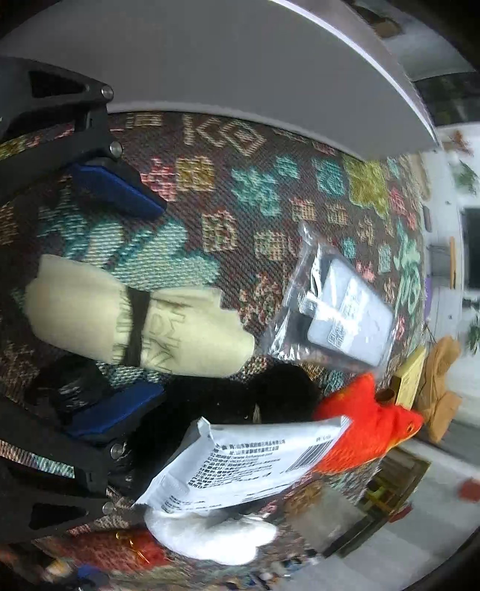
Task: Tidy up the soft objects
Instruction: 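Grasp the cream rolled cloth with the left tool while the right tool carries the red mesh bag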
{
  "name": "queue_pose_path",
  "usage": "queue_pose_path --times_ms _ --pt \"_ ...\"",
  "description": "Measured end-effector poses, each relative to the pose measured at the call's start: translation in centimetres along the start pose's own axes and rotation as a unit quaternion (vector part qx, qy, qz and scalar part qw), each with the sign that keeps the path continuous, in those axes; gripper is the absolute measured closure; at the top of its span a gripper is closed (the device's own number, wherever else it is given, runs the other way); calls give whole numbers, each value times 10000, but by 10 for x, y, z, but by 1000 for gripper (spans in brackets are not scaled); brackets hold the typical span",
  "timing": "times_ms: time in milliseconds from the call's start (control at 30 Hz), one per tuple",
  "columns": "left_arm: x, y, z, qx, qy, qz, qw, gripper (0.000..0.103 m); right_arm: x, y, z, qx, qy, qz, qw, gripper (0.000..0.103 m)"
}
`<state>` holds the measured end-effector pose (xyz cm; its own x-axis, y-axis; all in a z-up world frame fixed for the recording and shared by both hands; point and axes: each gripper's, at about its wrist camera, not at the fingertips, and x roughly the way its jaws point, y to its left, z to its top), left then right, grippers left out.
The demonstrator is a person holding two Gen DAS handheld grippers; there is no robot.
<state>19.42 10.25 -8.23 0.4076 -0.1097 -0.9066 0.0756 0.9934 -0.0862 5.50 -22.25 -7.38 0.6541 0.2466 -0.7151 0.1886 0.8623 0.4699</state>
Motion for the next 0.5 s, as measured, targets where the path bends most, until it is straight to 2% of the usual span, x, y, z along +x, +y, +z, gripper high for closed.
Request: queue_pose_path --times_ms 33,67,167,233,267,300,367,433,500 --pt "-1 -3 0 134 -35 127 9998 41 4 10 7 -400 191 -106 9990 22" --pt "-4 -5 0 240 -84 135 9996 65 10 22 13 -857 428 -225 9951 22" --pt "-17 4 -2 -148 -36 -519 9985 65 36 52 17 -1937 1139 -552 9729 17" --pt "-33 8 -5 -263 -158 -552 9980 65 53 62 12 -2553 1438 -1080 9500 23" --pt "-42 9 -7 -301 -230 -636 9973 65 59 61 11 -2654 1514 -1393 9419 57" --pt "-55 11 -12 -362 -319 -781 9958 65 56 55 16 -2503 1449 -1559 9445 76" --pt "-80 14 -20 -372 -516 -974 9932 65 40 41 29 -1857 1292 -1181 9669 77" --pt "-107 15 -30 -287 -747 -1099 9907 65 23 32 37 -1469 1097 -969 9783 77" --pt "-128 19 -38 -283 -917 -1299 9869 65 0 29 44 -1062 963 -524 9883 77"
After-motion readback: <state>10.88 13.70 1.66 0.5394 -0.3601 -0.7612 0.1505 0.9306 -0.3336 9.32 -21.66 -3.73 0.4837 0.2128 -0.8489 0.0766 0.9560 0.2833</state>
